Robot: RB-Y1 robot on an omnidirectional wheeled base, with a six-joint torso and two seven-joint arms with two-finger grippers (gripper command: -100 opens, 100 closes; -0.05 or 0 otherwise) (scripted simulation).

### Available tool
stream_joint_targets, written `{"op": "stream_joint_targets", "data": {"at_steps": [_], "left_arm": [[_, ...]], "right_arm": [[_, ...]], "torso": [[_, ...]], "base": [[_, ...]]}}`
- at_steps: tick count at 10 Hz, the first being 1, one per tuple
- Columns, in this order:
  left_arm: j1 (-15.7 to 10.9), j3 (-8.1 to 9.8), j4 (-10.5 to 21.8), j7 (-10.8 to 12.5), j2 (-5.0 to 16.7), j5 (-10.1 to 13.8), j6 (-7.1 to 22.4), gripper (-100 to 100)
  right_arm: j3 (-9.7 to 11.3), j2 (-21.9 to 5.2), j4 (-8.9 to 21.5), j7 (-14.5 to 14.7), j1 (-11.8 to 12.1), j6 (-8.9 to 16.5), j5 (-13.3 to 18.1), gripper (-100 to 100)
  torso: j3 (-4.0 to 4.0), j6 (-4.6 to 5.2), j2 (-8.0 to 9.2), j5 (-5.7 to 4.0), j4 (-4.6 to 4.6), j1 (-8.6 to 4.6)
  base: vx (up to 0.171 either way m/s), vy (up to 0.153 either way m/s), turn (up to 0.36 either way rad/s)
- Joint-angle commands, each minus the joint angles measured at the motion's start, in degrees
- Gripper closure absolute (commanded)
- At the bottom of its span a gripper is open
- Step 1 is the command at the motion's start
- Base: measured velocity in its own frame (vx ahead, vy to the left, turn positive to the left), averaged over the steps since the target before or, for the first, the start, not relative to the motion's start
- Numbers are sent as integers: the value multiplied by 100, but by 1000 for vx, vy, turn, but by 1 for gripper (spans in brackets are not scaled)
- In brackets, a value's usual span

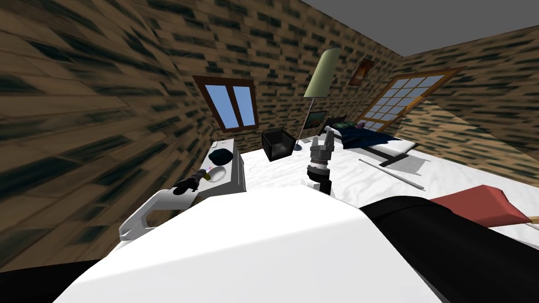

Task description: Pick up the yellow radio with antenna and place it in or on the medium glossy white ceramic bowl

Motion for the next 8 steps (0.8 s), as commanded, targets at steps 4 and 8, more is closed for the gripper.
{"op": "stream_joint_targets", "data": {"at_steps": [4,8], "left_arm": [[15,161,-263,-122,-94,165,128,100],[10,169,-273,-127,-95,168,132,-100]], "right_arm": [[0,0,0,0,0,0,0,0],[1,1,1,0,-3,1,0,0]], "torso": [[4,0,9,3,0,1],[51,-2,91,0,17,-15]], "base": [[178,45,61],[7,1,-1]]}}
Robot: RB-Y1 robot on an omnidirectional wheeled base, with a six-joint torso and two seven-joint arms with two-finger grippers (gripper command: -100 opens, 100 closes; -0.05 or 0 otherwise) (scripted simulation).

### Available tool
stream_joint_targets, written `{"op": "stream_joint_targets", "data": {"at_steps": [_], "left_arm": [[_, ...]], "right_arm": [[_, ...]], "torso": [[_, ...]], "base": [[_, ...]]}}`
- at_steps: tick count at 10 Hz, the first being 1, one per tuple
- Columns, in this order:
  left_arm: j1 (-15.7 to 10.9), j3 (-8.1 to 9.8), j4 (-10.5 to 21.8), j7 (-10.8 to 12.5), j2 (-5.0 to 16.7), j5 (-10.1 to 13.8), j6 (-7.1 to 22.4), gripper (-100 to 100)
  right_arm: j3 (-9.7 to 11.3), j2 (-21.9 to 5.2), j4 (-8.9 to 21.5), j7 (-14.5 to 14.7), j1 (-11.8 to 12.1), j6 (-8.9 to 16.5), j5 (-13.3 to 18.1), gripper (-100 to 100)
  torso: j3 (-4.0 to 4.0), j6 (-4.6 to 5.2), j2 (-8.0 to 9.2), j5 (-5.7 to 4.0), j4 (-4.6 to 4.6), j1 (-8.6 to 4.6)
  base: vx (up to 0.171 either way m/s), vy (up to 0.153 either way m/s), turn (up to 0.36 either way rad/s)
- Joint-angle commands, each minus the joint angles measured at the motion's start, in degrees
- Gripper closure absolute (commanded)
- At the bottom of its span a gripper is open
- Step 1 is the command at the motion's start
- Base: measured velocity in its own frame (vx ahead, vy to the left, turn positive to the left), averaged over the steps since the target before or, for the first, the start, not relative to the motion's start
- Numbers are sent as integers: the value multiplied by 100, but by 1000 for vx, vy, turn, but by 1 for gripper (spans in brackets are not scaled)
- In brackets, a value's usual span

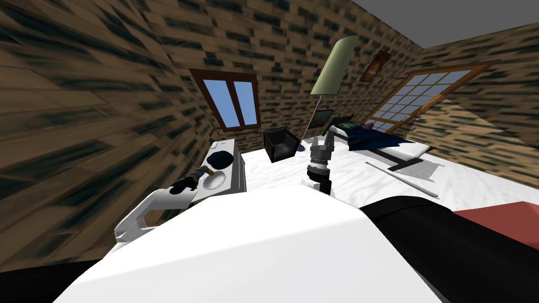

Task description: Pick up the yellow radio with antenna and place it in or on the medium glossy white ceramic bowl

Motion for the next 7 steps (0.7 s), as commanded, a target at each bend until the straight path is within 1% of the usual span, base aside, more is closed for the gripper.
{"op": "stream_joint_targets", "data": {"at_steps": [1,2,3,4,5,6,7], "left_arm": [[0,0,0,0,0,0,0,-100],[0,0,0,0,0,0,0,0],[-145,-286,58,286,286,5,77,-100],[-145,-430,58,413,459,5,77,-100],[-145,-439,58,580,627,5,77,-100],[-145,-439,58,743,664,5,77,-100],[-145,-439,58,812,664,5,77,-100]], "right_arm": [[0,0,0,0,0,0,0,0],[0,0,0,0,0,0,0,0],[0,0,0,0,0,0,0,0],[1,0,0,0,-2,0,0,0],[0,0,0,0,-1,0,0,0],[0,0,0,0,0,0,0,0],[0,0,0,0,0,0,0,0]], "torso": [[0,0,0,0,0,0],[1,0,1,0,0,0],[1,0,2,0,0,0],[8,6,16,0,3,-1],[12,1,21,0,5,0],[10,-2,16,0,4,0],[6,-1,9,0,2,0]], "base": [[0,0,0],[0,0,0],[-58,-5,-215],[-63,0,-122],[-31,-2,15],[-9,-3,16],[0,0,0]]}}
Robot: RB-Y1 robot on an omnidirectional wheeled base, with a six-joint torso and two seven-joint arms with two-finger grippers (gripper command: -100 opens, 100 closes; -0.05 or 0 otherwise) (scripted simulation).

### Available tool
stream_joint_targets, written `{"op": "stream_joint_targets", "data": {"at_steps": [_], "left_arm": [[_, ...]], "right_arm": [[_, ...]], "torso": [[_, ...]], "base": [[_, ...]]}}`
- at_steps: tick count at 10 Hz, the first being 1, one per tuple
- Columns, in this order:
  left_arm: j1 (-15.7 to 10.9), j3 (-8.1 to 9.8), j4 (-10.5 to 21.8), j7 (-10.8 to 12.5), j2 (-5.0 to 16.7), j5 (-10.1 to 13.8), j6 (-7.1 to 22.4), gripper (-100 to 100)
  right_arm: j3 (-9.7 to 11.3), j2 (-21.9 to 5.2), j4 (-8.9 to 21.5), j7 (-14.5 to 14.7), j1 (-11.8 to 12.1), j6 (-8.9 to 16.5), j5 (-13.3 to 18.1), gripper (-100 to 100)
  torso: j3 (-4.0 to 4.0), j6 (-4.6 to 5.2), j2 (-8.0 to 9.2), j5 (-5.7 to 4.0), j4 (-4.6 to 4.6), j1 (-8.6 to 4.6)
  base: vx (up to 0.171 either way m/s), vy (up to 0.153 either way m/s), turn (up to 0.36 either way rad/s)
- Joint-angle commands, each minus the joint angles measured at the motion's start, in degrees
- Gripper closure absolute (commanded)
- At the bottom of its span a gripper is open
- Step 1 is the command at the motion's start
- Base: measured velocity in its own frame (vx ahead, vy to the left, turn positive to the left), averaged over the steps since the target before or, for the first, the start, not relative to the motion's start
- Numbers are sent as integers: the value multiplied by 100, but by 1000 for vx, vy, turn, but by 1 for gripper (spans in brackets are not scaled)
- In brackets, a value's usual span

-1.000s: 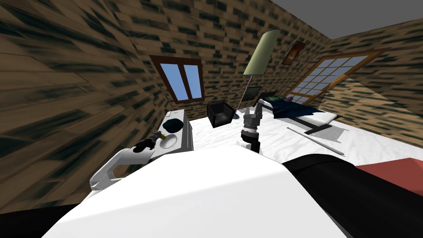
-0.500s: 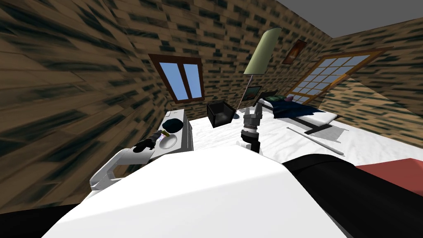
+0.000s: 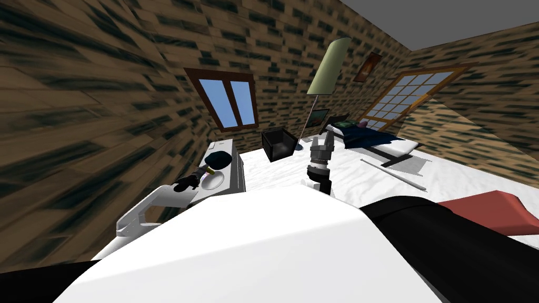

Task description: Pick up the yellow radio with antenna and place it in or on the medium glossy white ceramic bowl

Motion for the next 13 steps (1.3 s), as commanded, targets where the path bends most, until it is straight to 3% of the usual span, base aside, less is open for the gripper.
{"op": "stream_joint_targets", "data": {"at_steps": [1,2,3,5,6,7,8,10,11,12,13], "left_arm": [[-144,-286,55,286,286,11,79,-100],[-144,-437,55,436,441,11,79,-100],[-144,-437,55,601,633,11,79,-100],[-144,-437,55,881,683,11,79,-100],[-289,-723,113,1072,952,16,155,-100],[-289,-870,113,1231,1116,16,155,-100],[-289,-876,113,1396,1291,16,155,-100],[-289,-876,113,1693,1347,16,155,-100],[-434,-1165,170,1875,1614,21,232,-100],[-434,-1315,170,2034,1777,21,232,-100],[-434,-1315,170,2202,1952,21,232,-100]], "right_arm": [[0,0,0,0,0,0,0,0],[1,0,0,0,-1,0,0,0],[0,0,0,0,-1,0,0,0],[0,0,0,0,0,0,0,0],[0,0,0,0,0,0,0,0],[1,0,0,0,-1,0,0,0],[0,0,0,0,-1,0,0,0],[0,0,0,0,0,0,0,0],[0,0,0,0,0,0,0,0],[1,0,0,0,-1,0,0,0],[0,0,0,0,-1,0,0,0]], "torso": [[0,0,0,0,0,0],[5,6,11,0,2,-1],[10,1,19,0,4,3],[3,-1,4,0,1,-2],[-1,-1,-1,0,0,-2],[6,5,12,0,2,-2],[10,3,17,0,4,-1],[2,0,1,-3,3,-2],[0,-1,-3,-3,2,-1],[5,5,9,-4,4,-4],[10,4,16,-3,6,-4]], "base": [[-49,-3,-184],[-67,8,-145],[-34,0,-5],[1,-8,14],[-55,-8,-208],[-66,0,-119],[-29,-1,1],[1,-5,7],[-46,-16,-168],[-69,-6,-143],[-35,2,-18]]}}
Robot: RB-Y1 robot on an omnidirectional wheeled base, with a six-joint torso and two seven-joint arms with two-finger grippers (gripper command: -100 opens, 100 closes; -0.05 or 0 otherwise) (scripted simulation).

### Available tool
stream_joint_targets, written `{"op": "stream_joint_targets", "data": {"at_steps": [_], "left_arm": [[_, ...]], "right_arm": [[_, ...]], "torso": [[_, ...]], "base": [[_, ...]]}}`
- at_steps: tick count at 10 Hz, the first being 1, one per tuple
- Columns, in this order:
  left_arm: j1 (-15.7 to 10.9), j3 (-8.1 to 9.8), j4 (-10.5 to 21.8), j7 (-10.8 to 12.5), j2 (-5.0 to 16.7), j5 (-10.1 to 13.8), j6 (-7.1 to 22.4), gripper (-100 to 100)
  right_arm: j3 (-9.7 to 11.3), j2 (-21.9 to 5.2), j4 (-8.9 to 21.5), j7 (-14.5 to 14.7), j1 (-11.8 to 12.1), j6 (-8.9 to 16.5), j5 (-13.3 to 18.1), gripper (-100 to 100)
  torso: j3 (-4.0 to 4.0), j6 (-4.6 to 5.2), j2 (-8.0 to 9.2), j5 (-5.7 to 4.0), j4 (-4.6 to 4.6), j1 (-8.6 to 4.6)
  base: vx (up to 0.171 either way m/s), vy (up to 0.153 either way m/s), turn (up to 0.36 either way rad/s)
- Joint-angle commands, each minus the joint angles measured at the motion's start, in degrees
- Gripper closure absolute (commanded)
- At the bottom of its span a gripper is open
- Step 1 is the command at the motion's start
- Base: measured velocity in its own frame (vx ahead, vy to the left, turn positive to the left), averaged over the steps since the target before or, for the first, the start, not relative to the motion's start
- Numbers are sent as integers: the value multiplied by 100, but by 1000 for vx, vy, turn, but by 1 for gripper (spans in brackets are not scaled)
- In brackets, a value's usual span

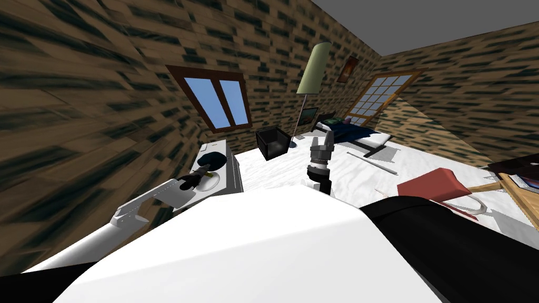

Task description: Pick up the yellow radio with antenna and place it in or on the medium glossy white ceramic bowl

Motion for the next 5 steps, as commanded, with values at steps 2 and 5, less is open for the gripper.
{"op": "stream_joint_targets", "data": {"at_steps": [2,5], "left_arm": [[-16,-32,-5,424,176,12,13,-100],[-161,-471,53,927,782,17,90,-100]], "right_arm": [[0,0,0,0,0,0,0,0],[0,0,0,0,0,0,0,0]], "torso": [[-5,0,-9,0,-2,0],[3,-2,5,-2,2,-2]], "base": [[2,0,10],[-47,-8,-108]]}}
